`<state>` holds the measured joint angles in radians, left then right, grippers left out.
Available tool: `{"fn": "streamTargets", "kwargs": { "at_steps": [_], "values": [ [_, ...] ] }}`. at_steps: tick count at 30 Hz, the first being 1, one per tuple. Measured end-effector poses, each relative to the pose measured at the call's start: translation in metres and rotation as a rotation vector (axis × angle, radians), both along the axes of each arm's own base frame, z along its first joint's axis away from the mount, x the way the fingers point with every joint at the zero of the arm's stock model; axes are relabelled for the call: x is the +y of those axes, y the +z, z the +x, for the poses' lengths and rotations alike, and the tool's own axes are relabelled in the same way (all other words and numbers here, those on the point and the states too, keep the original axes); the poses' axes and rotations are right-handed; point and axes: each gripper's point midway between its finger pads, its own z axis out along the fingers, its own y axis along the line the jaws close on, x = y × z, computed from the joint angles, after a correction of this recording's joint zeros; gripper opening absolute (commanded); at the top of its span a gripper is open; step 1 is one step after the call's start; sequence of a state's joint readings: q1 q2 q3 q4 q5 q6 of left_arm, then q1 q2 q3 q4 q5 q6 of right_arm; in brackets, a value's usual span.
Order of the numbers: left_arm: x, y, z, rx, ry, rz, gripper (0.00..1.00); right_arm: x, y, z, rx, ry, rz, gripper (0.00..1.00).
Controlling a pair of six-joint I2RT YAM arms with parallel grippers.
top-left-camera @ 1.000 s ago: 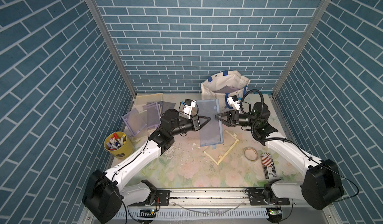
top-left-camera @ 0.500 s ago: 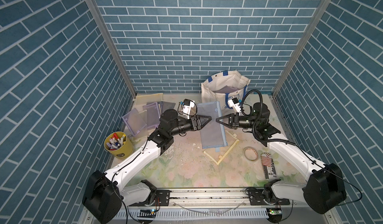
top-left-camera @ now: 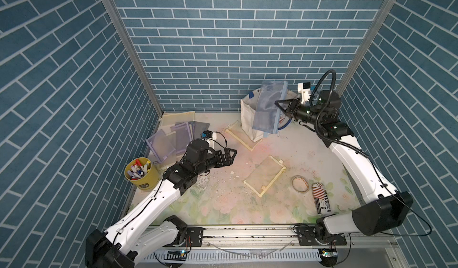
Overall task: Put the pencil pouch into the canvas bag
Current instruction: Pick up the pencil pouch, then place the pencil pouch in the canvas bag.
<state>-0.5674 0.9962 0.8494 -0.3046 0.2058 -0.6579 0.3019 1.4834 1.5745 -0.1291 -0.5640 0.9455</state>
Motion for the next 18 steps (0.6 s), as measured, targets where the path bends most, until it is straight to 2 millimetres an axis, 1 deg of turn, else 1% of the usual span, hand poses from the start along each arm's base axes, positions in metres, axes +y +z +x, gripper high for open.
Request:
{"fn": "streamTargets", "kwargs": {
  "at_steps": [2, 5, 7, 8, 10, 11, 13, 18],
  "values": [
    [0.006, -0.007, -0.002, 0.011, 0.009, 0.042, 0.99, -0.01, 0.009, 0.027, 0.004, -0.105, 0.003, 0.0],
    [0.013, -0.012, -0.005, 0.009, 0.024, 0.069, 0.99, -0.022, 0.018, 0.067, 0.013, -0.239, 0.013, 0.0],
    [0.016, -0.013, -0.008, 0.001, 0.029, 0.071, 0.99, -0.026, 0.024, 0.095, 0.016, -0.313, 0.019, 0.0],
    [0.017, -0.013, -0.009, -0.002, 0.028, 0.07, 0.99, -0.028, 0.027, 0.106, 0.014, -0.338, 0.024, 0.0],
    [0.017, -0.013, -0.01, -0.008, 0.028, 0.068, 0.99, -0.03, 0.026, 0.13, 0.017, -0.394, 0.024, 0.0],
    [0.017, -0.012, -0.01, -0.011, 0.029, 0.066, 0.99, -0.032, 0.024, 0.138, 0.019, -0.416, 0.024, 0.0],
    [0.018, -0.009, -0.009, -0.024, 0.034, 0.062, 0.99, -0.035, 0.013, 0.155, 0.043, -0.465, 0.02, 0.0],
    [0.018, -0.001, -0.006, -0.056, 0.04, 0.051, 0.99, -0.041, -0.025, 0.186, 0.107, -0.552, -0.009, 0.0]
  ]
}}
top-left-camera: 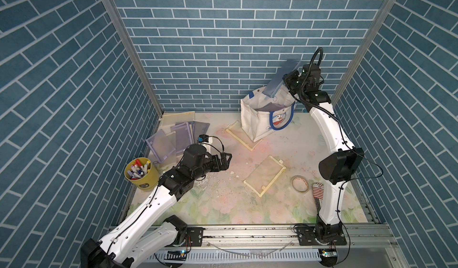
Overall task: Put the pencil pouch into the canvas bag
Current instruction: Place the pencil pouch in the canvas bag.
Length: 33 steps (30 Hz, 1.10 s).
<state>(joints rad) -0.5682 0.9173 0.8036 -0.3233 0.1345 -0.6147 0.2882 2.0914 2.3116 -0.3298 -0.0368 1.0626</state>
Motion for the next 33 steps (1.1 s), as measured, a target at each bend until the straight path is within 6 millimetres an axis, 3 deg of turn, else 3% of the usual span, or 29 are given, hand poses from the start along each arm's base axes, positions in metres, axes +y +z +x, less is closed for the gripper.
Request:
{"fn": "streamTargets", "kwargs": {
  "at_steps": [5, 12, 17, 22, 26, 33],
  "values": [
    [-0.001, 0.003, 0.002, -0.012, -0.001, -0.006, 0.99, 0.006, -0.042, 0.021, 0.063, -0.034, -0.013, 0.0],
    [-0.002, 0.003, 0.003, -0.014, 0.0, -0.008, 0.99, 0.033, -0.099, 0.034, 0.158, -0.008, -0.011, 0.0],
    [0.001, 0.01, 0.001, -0.032, 0.009, -0.021, 0.99, 0.047, -0.117, 0.031, 0.192, 0.013, -0.009, 0.0],
    [0.005, 0.015, -0.002, -0.053, 0.02, -0.032, 0.99, 0.053, -0.149, 0.026, 0.258, 0.02, -0.021, 0.0],
    [0.006, 0.011, 0.0, -0.046, 0.03, -0.024, 0.99, 0.054, -0.152, 0.024, 0.273, 0.027, -0.017, 0.01],
    [0.003, -0.007, 0.015, 0.022, 0.062, 0.033, 0.99, 0.052, -0.165, 0.015, 0.336, 0.04, -0.036, 0.4]
  ]
}}
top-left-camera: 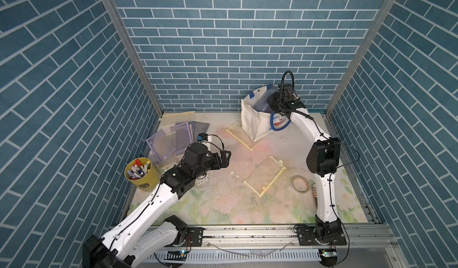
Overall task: Put the pencil pouch into the canvas bag
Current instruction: Place the pencil pouch in the canvas bag.
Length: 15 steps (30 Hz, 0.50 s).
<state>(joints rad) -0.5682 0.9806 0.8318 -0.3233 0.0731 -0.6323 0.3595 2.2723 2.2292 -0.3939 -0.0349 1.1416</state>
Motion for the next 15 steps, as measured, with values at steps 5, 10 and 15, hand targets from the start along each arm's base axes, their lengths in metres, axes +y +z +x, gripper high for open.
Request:
{"fn": "streamTargets", "kwargs": {
  "at_steps": [5, 10, 15],
  "values": [
    [-0.002, -0.002, 0.005, 0.012, 0.007, 0.008, 0.99, -0.002, 0.009, -0.01, 0.01, 0.018, -0.022, 0.61],
    [-0.001, -0.002, 0.005, 0.011, 0.015, 0.009, 0.99, -0.007, 0.052, -0.027, -0.047, 0.028, -0.006, 0.71],
    [0.002, -0.004, 0.006, 0.02, 0.03, 0.026, 0.97, -0.014, 0.085, -0.047, -0.095, 0.045, -0.007, 0.75]
  ]
}}
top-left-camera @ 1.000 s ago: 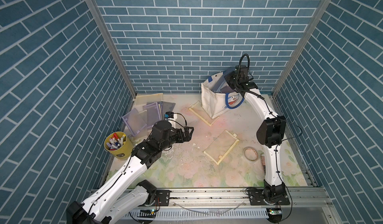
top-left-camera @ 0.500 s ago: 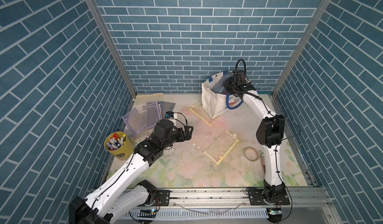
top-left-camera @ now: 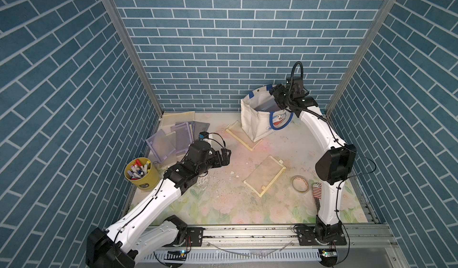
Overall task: Put the pencil pouch into the canvas bag
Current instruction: Place the pencil pouch in the canvas bag, then move the pencil pouch to the center of the board.
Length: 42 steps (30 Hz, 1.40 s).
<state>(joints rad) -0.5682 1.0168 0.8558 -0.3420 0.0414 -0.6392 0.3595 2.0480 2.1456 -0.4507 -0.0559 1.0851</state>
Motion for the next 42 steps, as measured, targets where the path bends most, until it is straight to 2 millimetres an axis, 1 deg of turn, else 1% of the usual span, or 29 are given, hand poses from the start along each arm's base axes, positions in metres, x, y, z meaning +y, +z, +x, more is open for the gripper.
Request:
{"fn": "streamTargets", "kwargs": {
  "at_steps": [3, 5, 8, 12, 13, 14, 16, 17, 19, 20, 23, 26, 28, 30, 33, 36, 38, 42],
  "values": [
    [-0.004, 0.0, 0.007, 0.011, 0.005, 0.007, 0.89, -0.005, 0.005, -0.007, -0.003, 0.013, -0.032, 0.76],
    [-0.008, -0.002, 0.014, 0.025, 0.006, 0.014, 0.83, -0.009, 0.002, -0.012, 0.007, 0.022, -0.064, 0.76],
    [-0.016, -0.005, 0.028, 0.052, 0.011, 0.025, 0.72, -0.014, -0.005, -0.021, 0.027, 0.046, -0.123, 0.79],
    [-0.025, -0.014, 0.059, 0.104, 0.039, 0.022, 0.52, -0.022, -0.009, -0.037, 0.042, 0.106, -0.237, 0.79],
    [-0.027, -0.017, 0.07, 0.118, 0.045, 0.021, 0.48, -0.025, -0.008, -0.044, 0.041, 0.123, -0.267, 0.8],
    [-0.029, -0.02, 0.08, 0.132, 0.055, 0.017, 0.46, -0.028, -0.008, -0.053, 0.043, 0.138, -0.294, 0.81],
    [-0.036, -0.029, 0.102, 0.16, 0.064, 0.014, 0.41, -0.037, -0.006, -0.077, 0.046, 0.172, -0.348, 0.82],
    [-0.04, -0.033, 0.113, 0.171, 0.067, 0.01, 0.37, -0.041, -0.004, -0.088, 0.044, 0.183, -0.367, 0.84],
    [-0.05, -0.043, 0.136, 0.194, 0.072, -0.001, 0.26, -0.051, 0.003, -0.113, 0.027, 0.206, -0.405, 0.86],
    [-0.057, -0.049, 0.15, 0.204, 0.071, -0.006, 0.22, -0.055, 0.007, -0.124, 0.016, 0.216, -0.421, 0.88],
    [-0.075, -0.068, 0.182, 0.232, 0.076, -0.026, 0.12, -0.066, 0.011, -0.159, -0.013, 0.251, -0.466, 0.9],
    [-0.089, -0.091, 0.208, 0.266, 0.087, -0.043, 0.08, -0.073, 0.004, -0.186, -0.023, 0.292, -0.5, 0.9],
    [-0.095, -0.108, 0.22, 0.292, 0.098, -0.052, 0.07, -0.075, -0.007, -0.199, -0.015, 0.327, -0.517, 0.9],
    [-0.1, -0.124, 0.229, 0.316, 0.115, -0.06, 0.04, -0.074, -0.02, -0.209, 0.001, 0.368, -0.528, 0.91],
    [-0.104, -0.141, 0.241, 0.337, 0.134, -0.069, 0.03, -0.072, -0.039, -0.219, 0.029, 0.423, -0.536, 0.91],
    [-0.111, -0.15, 0.253, 0.345, 0.141, -0.08, 0.0, -0.067, -0.052, -0.223, 0.049, 0.467, -0.531, 0.91],
    [-0.114, -0.154, 0.26, 0.347, 0.146, -0.085, 0.0, -0.065, -0.058, -0.225, 0.058, 0.484, -0.521, 0.91],
    [-0.114, -0.167, 0.262, 0.37, 0.165, -0.079, 0.0, -0.063, -0.066, -0.225, 0.06, 0.496, -0.508, 0.91]
  ]
}}
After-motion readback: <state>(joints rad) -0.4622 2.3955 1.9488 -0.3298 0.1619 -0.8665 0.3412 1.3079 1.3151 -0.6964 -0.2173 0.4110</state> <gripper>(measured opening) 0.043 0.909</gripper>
